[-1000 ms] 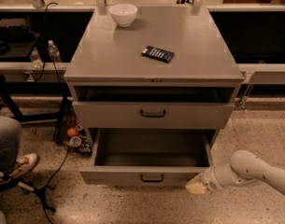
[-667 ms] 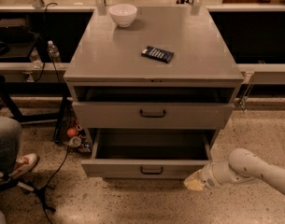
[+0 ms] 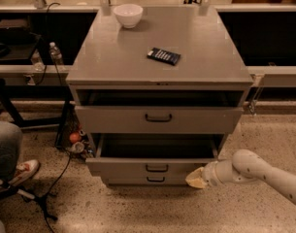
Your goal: Close middle drawer
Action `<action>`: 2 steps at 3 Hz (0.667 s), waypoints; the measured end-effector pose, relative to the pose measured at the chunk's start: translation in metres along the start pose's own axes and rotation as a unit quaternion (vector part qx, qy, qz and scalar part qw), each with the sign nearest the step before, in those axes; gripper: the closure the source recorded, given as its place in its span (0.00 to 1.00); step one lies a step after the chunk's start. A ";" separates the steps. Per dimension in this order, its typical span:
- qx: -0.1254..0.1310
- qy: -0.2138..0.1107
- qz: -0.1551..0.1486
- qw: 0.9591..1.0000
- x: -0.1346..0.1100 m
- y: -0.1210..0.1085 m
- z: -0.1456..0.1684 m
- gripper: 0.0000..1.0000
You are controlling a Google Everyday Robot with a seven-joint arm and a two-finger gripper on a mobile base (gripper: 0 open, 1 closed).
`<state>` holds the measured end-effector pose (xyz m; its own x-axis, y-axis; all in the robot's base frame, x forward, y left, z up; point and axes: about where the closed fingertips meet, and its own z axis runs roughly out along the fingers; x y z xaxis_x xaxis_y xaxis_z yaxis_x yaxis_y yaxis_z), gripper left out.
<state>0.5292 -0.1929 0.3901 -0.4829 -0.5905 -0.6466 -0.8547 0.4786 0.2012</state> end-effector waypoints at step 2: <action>0.033 -0.049 -0.077 0.995 -0.045 -0.028 0.004 1.00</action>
Offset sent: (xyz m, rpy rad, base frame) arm 0.0939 0.0285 0.0580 0.0360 -0.4040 0.0978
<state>0.5756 -0.1773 0.4105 -0.3231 -0.5957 -0.7354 -0.9015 0.4301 0.0476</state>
